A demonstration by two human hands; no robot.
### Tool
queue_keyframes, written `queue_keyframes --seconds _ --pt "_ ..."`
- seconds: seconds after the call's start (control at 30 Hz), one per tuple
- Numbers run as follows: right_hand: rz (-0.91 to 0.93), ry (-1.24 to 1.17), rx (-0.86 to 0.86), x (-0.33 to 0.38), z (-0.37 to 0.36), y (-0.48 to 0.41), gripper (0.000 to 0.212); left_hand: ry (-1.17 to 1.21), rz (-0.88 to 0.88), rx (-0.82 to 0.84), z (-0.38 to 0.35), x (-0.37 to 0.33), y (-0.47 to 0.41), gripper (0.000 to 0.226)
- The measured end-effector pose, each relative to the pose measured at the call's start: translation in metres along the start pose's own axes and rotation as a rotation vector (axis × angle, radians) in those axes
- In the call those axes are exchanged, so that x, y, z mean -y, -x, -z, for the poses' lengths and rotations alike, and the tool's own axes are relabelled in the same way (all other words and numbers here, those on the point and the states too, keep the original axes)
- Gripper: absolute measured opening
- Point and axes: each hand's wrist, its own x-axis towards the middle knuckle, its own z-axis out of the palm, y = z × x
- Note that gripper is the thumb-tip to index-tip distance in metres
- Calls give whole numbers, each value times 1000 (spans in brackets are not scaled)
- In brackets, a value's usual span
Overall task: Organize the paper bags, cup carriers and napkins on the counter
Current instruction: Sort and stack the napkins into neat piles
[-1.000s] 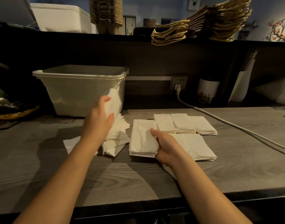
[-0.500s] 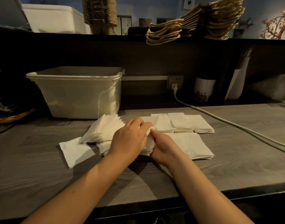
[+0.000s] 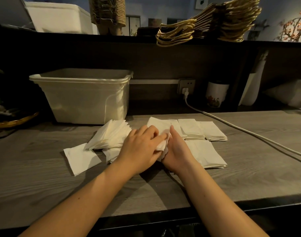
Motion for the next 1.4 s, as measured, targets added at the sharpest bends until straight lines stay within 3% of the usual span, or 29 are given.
queue_keyframes --seconds 0.1,0.23,0.33,0.4,0.57,0.67,0.77,0.83,0.9,0.97,1.07,1.17,1.4 --pt "17 76 -66 -1 2 -3 41 150 73 -25 1 -4 0 57" --pt "114 54 -23 -1 -1 -3 33 711 398 -223 3 1 -3 43" --pt "237 321 48 -6 -1 -5 28 1195 714 -72 11 3 -7 47" --pt "290 480 53 -10 -4 -4 19 1282 814 48 11 2 -6 40" --pt "341 624 92 -13 -7 -2 17 1287 844 -38 5 1 -6 15" --pt "344 648 89 -15 -8 -1 17 1318 797 -23 3 -2 -6 14" --pt "353 615 38 -13 -3 -4 31 1272 773 42 6 -2 -7 24" --pt "329 543 4 -11 -2 -6 35 1124 696 -28 13 6 -9 39" --pt "266 444 -73 -8 0 -8 31 766 626 -188 20 27 -8 47" --pt "219 379 -117 -5 1 -9 26 389 688 -254 23 58 -3 41" --pt "189 348 -133 -4 0 -9 27 204 975 35 20 98 10 39" --pt "160 338 -157 -4 0 -8 27 229 1070 333 16 108 16 41" --pt "143 363 -181 -3 -2 -7 18 314 1044 376 19 103 17 40"
